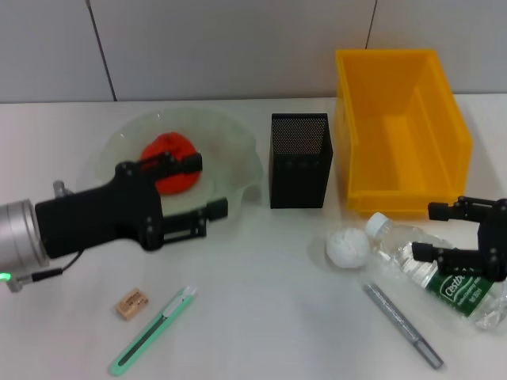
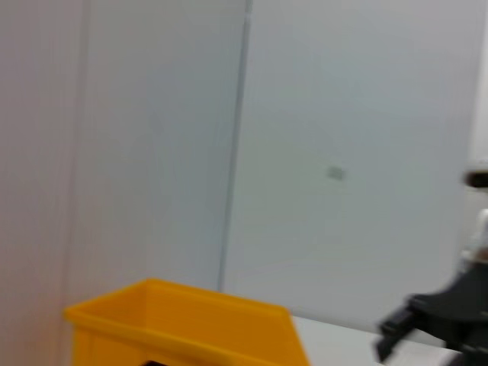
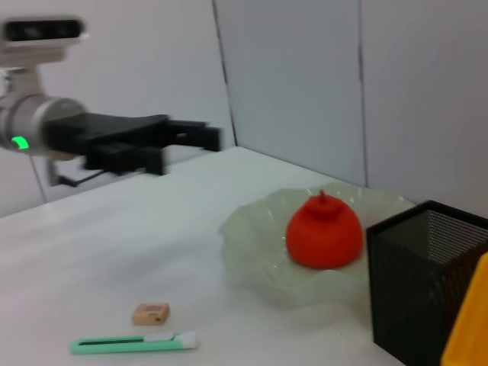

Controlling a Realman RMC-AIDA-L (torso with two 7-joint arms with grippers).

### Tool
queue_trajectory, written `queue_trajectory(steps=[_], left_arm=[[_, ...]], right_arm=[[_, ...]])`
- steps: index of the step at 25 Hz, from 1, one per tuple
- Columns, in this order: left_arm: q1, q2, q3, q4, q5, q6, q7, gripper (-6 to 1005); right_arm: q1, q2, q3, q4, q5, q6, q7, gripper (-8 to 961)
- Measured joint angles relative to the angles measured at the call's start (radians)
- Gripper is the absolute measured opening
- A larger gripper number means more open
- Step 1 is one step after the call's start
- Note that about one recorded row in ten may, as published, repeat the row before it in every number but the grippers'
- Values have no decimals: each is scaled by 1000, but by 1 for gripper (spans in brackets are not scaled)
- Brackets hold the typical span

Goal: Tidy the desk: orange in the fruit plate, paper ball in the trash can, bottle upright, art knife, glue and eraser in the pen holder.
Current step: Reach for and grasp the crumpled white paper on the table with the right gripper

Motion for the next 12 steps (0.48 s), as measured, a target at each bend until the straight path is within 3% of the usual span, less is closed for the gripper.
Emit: queue_trajectory(steps=[12], left_arm=[[56, -5, 6, -8, 26, 85, 37, 793]], right_arm=[[50, 11, -4, 317, -144, -17, 487, 771]])
